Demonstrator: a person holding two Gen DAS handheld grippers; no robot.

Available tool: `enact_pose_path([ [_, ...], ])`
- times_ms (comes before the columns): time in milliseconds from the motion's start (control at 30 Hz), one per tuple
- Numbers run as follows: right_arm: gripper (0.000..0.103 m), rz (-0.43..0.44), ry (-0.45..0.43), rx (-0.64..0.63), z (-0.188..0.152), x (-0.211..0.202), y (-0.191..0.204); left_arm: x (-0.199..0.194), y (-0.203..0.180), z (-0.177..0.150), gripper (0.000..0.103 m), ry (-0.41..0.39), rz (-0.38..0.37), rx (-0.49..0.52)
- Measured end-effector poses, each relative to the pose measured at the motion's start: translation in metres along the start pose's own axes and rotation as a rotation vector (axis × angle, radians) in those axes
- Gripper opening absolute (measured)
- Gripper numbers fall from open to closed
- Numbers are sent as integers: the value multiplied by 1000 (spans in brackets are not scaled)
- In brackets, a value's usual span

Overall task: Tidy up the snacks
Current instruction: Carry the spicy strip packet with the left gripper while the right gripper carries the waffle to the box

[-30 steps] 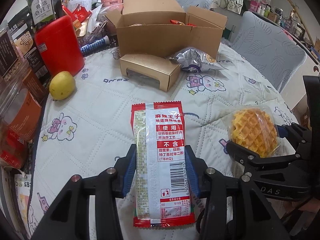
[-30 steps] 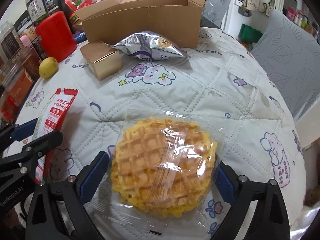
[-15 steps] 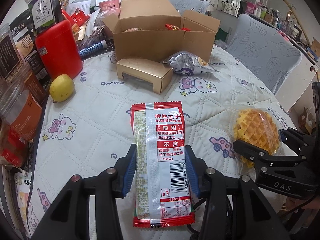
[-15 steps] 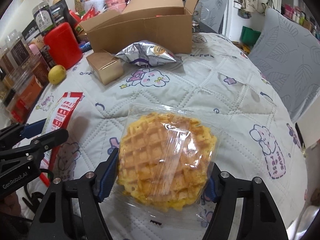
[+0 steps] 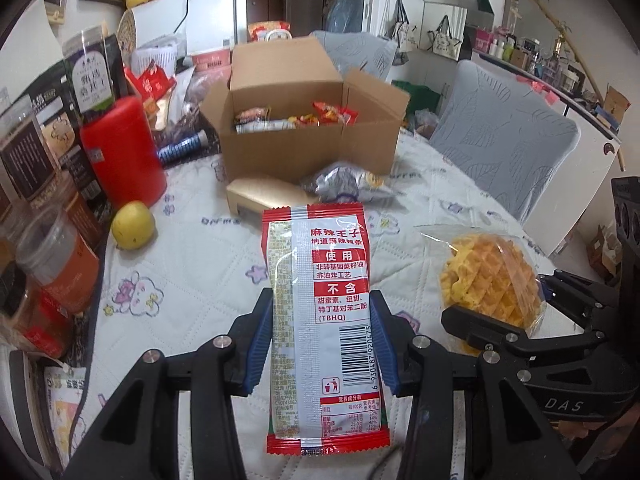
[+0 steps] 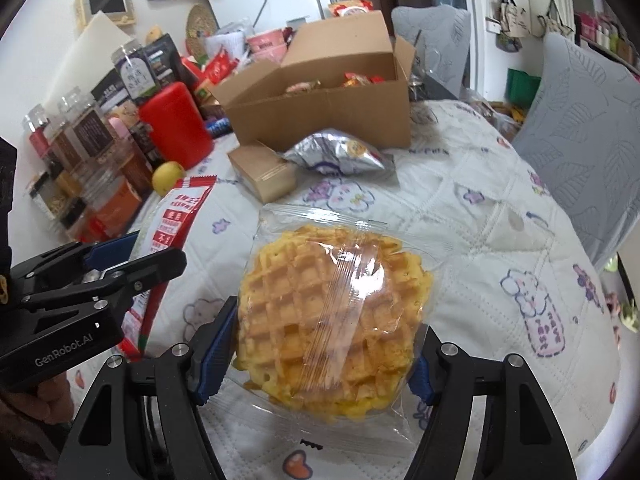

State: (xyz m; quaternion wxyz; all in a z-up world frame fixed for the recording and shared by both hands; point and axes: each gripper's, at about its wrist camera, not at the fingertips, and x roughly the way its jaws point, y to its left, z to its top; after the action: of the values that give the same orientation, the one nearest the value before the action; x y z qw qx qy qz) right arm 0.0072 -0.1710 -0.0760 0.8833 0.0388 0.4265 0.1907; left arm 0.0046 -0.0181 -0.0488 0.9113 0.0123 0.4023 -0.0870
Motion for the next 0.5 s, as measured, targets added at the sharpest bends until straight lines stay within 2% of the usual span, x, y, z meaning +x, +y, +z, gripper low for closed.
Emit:
enact_pose_path([
  [133, 72, 30, -37, -30, 15, -11, 5, -14, -3, 15, 45, -57, -9, 15],
  [500, 72, 33, -159, -116, 67, -38, 10, -42, -4, 61, 45, -211, -8, 43],
])
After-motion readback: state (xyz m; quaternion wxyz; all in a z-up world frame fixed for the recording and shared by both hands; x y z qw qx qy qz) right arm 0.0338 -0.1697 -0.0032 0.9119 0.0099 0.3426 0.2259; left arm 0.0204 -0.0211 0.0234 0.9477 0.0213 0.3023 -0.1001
